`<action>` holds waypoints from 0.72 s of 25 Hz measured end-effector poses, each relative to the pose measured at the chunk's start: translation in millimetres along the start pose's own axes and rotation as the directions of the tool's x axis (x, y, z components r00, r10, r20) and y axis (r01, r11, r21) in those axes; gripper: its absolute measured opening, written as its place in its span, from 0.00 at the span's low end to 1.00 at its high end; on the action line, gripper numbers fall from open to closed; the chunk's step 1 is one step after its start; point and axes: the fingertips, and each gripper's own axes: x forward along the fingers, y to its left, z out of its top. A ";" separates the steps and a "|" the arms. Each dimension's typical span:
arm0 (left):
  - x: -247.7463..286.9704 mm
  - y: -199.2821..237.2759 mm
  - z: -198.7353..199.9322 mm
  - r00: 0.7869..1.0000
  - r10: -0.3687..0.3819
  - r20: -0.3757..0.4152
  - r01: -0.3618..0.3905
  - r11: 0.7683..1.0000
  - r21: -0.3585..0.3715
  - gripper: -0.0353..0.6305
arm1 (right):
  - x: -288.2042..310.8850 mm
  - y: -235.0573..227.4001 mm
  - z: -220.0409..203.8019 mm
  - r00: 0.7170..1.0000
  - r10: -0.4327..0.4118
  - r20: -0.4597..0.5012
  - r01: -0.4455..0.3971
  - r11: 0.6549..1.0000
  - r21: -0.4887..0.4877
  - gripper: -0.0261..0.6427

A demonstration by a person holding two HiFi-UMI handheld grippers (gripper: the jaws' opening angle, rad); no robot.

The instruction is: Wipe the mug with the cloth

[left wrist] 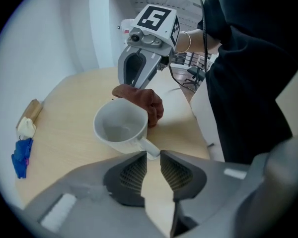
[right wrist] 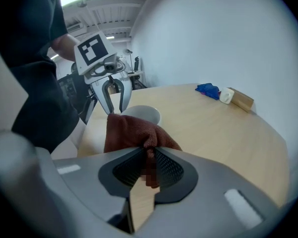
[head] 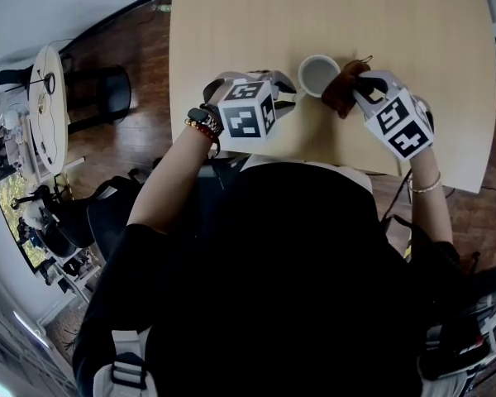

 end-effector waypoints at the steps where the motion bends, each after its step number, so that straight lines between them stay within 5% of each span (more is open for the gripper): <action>1: 1.3 -0.1 -1.0 1.000 0.014 0.003 -0.014 1.000 0.001 0.20 | 1.7 3.5 1.7 1.000 0.014 0.001 -0.014 1.000 -0.013 0.13; 3: 3.9 2.4 -0.6 0.998 0.061 0.023 -0.060 0.997 -0.038 0.27 | 6.4 8.4 2.4 1.000 0.030 -0.006 -0.031 0.999 -0.030 0.13; 10: 9.3 4.5 6.0 0.993 0.100 0.067 -0.072 0.940 -0.333 0.22 | 13.8 5.1 7.1 0.999 0.037 -0.038 -0.039 0.997 -0.065 0.13; 14: 10.5 3.3 4.5 0.994 0.100 0.040 -0.080 0.936 -0.342 0.21 | 28.0 6.8 -1.0 0.995 0.059 -0.082 -0.067 0.993 -0.098 0.13; 18: 11.6 3.2 4.5 0.994 0.100 0.037 -0.086 0.956 -0.279 0.22 | 51.2 7.9 -21.1 0.984 0.077 -0.158 -0.099 0.986 -0.137 0.13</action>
